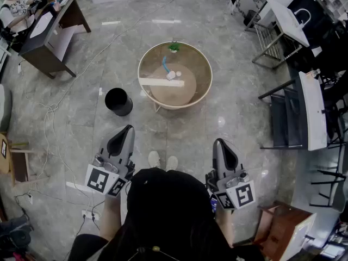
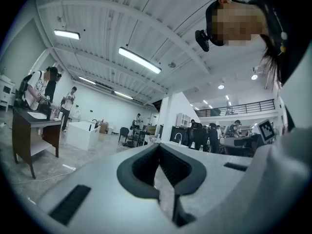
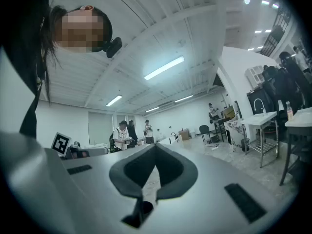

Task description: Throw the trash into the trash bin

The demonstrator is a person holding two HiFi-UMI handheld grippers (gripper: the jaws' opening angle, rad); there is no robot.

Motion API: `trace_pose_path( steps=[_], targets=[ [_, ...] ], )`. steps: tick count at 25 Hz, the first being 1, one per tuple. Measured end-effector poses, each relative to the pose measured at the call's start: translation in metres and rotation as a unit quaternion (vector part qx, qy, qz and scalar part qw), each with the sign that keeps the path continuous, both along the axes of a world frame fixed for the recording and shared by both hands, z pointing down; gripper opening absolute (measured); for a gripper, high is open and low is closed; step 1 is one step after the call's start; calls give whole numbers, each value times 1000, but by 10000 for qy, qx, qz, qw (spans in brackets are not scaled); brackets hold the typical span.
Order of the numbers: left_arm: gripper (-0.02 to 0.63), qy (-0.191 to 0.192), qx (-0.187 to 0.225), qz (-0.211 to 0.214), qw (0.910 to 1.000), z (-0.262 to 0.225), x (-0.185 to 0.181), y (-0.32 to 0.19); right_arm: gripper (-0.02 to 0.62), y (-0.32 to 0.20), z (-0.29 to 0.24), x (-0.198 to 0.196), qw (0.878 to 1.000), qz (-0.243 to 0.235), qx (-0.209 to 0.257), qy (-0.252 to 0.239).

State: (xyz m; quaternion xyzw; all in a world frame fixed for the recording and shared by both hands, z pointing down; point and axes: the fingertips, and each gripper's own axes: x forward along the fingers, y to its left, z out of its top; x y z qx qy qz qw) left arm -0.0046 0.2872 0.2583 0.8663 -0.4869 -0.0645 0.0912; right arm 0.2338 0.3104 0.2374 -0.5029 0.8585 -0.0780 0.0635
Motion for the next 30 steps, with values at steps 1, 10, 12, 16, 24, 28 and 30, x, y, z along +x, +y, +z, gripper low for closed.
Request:
trace_pose_path(
  steps=[1,10,12,16,24,28,30],
  targets=[
    [5,-2,3,-3,10000,0,-1,0,0,0,0,-1,10000,-7,1,-7],
    [5,-2,-1,-43,10000,1,-9,-4,0,-7,3,-10,10000,-71,-27,13],
    [5,8,-1,-58,10000,0,-10,-5,0,-8,3,-12,10000,-88,-40,21],
    [5,11,-21,-53,10000,1,-12,-5,0,-10,7,-13,9999,-79,-107,16],
    [5,-23,-133,139,9998,7,-16,-8,0,-14,11,-26,9998,-67,-141,102],
    [5,24,-144,333,9993,10,-18,-8,0,-13,14,-35,9997,-60,-182,121],
    [5,78,-118,466,9988,11,-18,-8,0,-12,18,-42,9996,-113,-208,166]
  ],
)
